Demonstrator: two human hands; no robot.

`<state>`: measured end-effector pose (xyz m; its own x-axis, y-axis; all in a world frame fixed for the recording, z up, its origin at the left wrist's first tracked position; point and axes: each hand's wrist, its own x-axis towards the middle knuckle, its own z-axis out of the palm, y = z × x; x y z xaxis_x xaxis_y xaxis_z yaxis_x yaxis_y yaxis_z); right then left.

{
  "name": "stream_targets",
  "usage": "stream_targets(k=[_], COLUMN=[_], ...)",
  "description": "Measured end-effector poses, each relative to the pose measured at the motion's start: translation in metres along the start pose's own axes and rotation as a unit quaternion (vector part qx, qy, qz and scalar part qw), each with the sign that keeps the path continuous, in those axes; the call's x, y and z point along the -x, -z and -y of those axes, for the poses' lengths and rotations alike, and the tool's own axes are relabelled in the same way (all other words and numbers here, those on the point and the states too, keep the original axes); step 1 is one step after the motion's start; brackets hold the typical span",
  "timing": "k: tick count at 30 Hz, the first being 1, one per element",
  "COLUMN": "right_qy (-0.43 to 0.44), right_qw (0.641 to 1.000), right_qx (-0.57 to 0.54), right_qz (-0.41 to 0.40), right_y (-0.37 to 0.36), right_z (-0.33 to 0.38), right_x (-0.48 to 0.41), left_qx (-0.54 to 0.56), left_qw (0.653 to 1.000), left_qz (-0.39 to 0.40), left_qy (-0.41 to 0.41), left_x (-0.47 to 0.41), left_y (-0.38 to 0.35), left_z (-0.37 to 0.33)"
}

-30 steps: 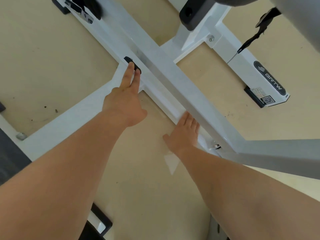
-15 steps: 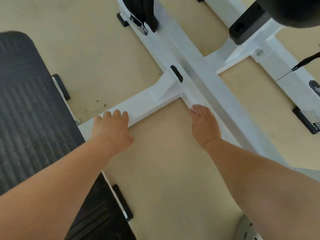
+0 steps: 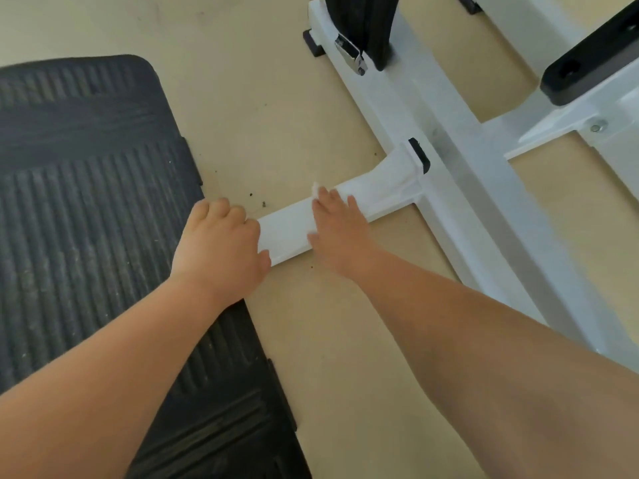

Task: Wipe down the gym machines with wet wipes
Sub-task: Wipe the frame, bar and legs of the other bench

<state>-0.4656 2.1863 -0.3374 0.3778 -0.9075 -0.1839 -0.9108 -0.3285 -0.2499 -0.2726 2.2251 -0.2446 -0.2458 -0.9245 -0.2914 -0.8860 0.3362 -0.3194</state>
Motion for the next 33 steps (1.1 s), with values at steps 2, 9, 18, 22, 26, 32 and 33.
stream_targets(k=[2, 9, 18, 22, 26, 32, 33], right_qy=[-0.018, 0.144, -0.013, 0.218, 0.142, -0.122, -0.110], right_qw=[0.993, 0.975, 0.991, 0.955, 0.973, 0.985, 0.987], right_qx=[0.055, 0.139, 0.094, 0.165, 0.164, 0.085, 0.074], right_qz=[0.098, 0.094, 0.091, 0.113, 0.078, 0.086, 0.089], right_y=[-0.020, -0.038, -0.030, -0.044, -0.042, -0.027, -0.029], right_z=[0.008, 0.018, 0.040, 0.080, 0.036, 0.011, 0.023], right_x=[0.009, 0.036, 0.008, 0.015, 0.027, 0.005, 0.001], left_qx=[0.010, 0.036, -0.019, -0.004, 0.008, 0.023, 0.027], left_qw=[1.000, 0.998, 0.996, 0.995, 0.995, 0.993, 0.993], left_qz=[0.007, -0.022, -0.073, -0.027, -0.006, -0.014, -0.017], left_qy=[-0.005, -0.041, 0.037, 0.098, 0.098, 0.112, 0.114], left_x=[0.003, 0.010, 0.013, 0.019, 0.020, 0.019, 0.019], left_y=[-0.003, -0.017, -0.013, -0.013, -0.010, -0.014, -0.015], left_z=[0.005, 0.004, -0.003, -0.003, -0.005, -0.002, -0.003])
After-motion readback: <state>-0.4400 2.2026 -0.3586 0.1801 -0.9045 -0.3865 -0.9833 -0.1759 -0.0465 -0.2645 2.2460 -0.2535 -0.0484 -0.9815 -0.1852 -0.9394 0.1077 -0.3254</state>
